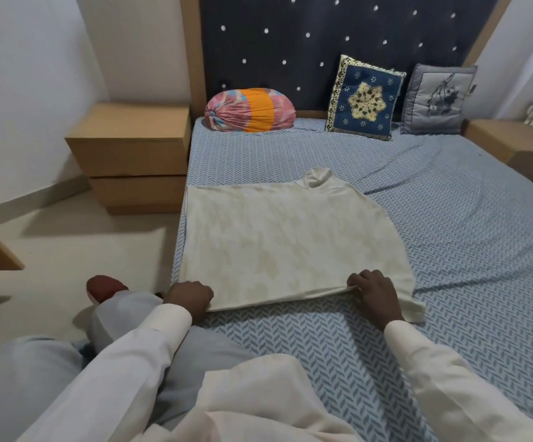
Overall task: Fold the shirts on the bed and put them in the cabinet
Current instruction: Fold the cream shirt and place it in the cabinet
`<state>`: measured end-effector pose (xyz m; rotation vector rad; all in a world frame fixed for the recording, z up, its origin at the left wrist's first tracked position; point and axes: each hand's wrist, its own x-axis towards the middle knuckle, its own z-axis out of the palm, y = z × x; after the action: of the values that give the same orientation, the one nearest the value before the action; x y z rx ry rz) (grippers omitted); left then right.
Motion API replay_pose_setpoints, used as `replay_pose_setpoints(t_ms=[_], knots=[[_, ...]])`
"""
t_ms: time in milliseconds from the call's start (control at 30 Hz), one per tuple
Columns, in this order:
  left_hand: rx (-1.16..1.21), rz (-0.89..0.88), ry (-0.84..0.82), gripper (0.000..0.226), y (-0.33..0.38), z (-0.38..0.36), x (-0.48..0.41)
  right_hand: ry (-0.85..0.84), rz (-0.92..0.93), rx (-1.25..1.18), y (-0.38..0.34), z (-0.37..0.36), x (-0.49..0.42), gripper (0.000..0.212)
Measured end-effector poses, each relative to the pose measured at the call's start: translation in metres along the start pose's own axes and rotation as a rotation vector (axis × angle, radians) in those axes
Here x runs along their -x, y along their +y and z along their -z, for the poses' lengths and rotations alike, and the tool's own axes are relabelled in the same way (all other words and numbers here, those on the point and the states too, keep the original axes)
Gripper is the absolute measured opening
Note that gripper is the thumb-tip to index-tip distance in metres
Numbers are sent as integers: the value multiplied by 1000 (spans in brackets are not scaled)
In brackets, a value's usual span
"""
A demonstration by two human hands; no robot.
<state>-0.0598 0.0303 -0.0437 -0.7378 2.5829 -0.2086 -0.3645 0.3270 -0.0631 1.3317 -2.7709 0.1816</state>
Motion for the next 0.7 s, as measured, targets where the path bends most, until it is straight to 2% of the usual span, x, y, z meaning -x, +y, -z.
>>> replay_pose_setpoints(t_ms=[133,233,333,433,500,633,700], knots=[[103,15,-189,30,-4,-1,2,-168,-17,60,6,-9,3,22],[181,10,-246,30,-15,-1,1,-156,-23,15,5,-10,2,18],[386,26,-268,28,-32,0,3,-130,-75,-111,4,-5,-10,13],[748,99,-151,16,-49,4,2,-49,-233,-380,0,5,-31,14],[1011,182,-19,21,-62,3,-5,-13,-303,-472,-7,11,-52,11],[1383,344,236,7,-74,6,-34,5,-356,-536,-17,17,-105,5],[1471,435,317,19,-74,12,-48,-1,-378,-524,-21,17,-131,7]])
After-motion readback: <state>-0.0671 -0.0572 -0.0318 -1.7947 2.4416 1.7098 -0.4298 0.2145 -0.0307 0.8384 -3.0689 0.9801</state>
